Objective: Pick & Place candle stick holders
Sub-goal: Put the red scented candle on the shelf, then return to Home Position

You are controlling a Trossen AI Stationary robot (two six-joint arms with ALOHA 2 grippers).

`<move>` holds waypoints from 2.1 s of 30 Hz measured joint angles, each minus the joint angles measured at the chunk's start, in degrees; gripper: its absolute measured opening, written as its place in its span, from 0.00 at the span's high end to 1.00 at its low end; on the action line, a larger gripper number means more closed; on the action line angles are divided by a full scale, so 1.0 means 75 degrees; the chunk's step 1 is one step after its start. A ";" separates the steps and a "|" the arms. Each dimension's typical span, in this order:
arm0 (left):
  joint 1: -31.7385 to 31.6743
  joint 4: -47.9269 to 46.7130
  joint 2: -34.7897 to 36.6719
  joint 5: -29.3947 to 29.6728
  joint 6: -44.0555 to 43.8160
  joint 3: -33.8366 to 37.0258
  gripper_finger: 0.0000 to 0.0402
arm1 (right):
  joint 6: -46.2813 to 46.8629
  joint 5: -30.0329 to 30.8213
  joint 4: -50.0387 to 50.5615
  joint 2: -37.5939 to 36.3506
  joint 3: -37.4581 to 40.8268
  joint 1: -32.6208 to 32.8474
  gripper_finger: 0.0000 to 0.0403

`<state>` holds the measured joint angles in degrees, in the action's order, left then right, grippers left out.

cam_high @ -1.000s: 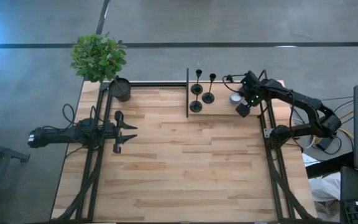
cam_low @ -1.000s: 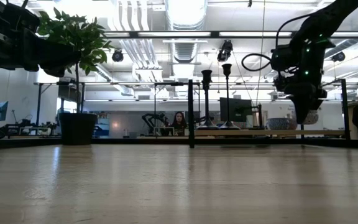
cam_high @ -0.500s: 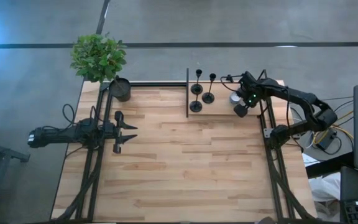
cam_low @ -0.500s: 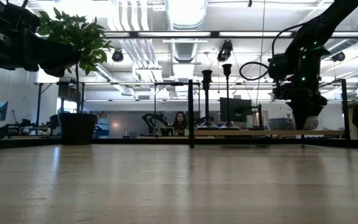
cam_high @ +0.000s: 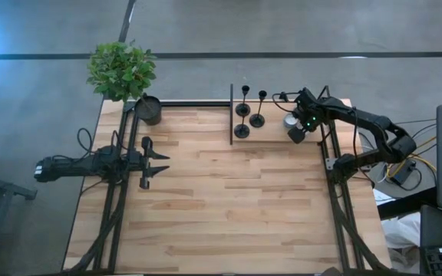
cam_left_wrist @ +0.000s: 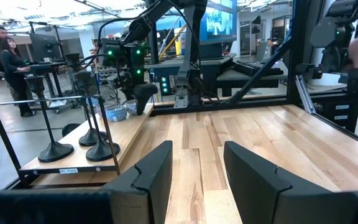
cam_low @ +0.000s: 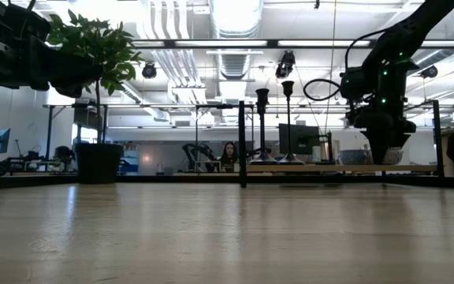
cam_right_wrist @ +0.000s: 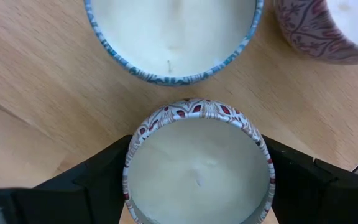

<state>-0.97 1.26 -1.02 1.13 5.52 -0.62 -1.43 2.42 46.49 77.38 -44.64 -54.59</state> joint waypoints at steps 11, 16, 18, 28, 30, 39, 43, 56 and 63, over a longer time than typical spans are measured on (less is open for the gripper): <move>0.0000 0.0000 0.0002 0.0000 0.0001 0.0000 0.62 | 0.0000 0.0034 -0.0007 0.0003 0.0002 0.0003 0.20; 0.0000 0.0000 0.0003 0.0000 0.0000 0.0000 0.62 | 0.0000 0.0050 -0.0010 0.0000 -0.0001 0.0003 0.15; 0.0000 0.0000 0.0003 0.0000 0.0000 0.0000 0.62 | 0.0001 0.0052 -0.0010 0.0000 -0.0001 0.0003 0.14; 0.0000 0.0000 0.0000 0.0000 0.0001 0.0000 0.62 | 0.0041 0.0052 -0.0007 -0.0021 -0.0001 0.0003 0.11; -0.0001 0.0000 0.0001 0.0000 0.0000 0.0000 0.62 | 0.0032 0.0052 -0.0004 -0.0062 -0.0001 0.0003 0.11; -0.0003 0.0000 0.0001 0.0000 0.0000 0.0000 0.62 | 0.0146 0.0052 -0.0024 -0.0169 -0.0004 0.0003 0.11; -0.0003 0.0000 0.0002 0.0000 0.0000 0.0000 0.62 | 0.0165 0.0052 -0.0024 -0.0169 -0.0093 0.0000 0.11; 0.0000 0.0000 0.0000 0.0000 0.0003 0.0000 0.62 | 0.0537 0.0163 0.0141 -0.0172 -0.0527 0.0003 0.11; -0.0003 0.0000 0.0003 0.0000 0.0000 0.0000 0.62 | 0.0389 0.0118 0.0171 -0.0175 -0.0706 0.0006 0.11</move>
<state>-0.99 1.26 -0.99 1.13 5.52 -0.62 1.48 3.30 47.77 76.07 -49.93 -54.54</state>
